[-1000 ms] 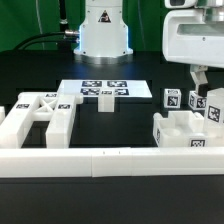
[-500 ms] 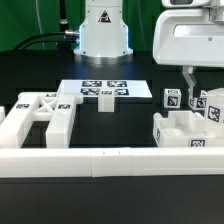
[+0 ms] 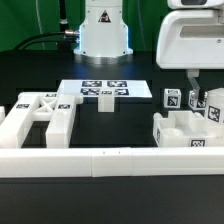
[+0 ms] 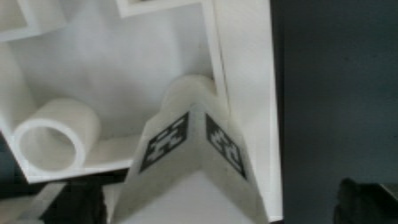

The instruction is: Assemble chair

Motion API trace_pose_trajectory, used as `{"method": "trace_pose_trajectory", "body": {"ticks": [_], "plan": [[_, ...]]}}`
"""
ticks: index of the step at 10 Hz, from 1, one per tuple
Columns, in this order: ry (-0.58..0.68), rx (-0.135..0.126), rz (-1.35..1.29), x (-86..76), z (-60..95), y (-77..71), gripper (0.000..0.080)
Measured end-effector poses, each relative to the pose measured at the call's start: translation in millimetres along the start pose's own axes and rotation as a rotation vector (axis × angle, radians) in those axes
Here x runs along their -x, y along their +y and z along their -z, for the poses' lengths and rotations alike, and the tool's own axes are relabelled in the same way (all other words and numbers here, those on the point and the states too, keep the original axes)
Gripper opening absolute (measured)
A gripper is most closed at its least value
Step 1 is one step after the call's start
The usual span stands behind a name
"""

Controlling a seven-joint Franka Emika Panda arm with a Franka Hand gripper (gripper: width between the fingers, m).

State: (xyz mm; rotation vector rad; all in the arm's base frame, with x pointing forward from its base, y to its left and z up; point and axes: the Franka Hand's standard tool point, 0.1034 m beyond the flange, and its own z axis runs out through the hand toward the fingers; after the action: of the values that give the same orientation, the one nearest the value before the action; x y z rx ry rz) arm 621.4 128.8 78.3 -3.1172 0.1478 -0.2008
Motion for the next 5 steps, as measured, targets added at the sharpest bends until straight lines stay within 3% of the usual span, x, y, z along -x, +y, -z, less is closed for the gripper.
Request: {"method": "trace_pose_trajectory", "body": {"ticks": [4, 5], "plan": [[0.005, 0.006, 0.230, -3.4, 0.4, 7.8, 0.0649], [0.004, 0.006, 0.220, -3.0, 0.1, 7.4, 0.0541]]}}
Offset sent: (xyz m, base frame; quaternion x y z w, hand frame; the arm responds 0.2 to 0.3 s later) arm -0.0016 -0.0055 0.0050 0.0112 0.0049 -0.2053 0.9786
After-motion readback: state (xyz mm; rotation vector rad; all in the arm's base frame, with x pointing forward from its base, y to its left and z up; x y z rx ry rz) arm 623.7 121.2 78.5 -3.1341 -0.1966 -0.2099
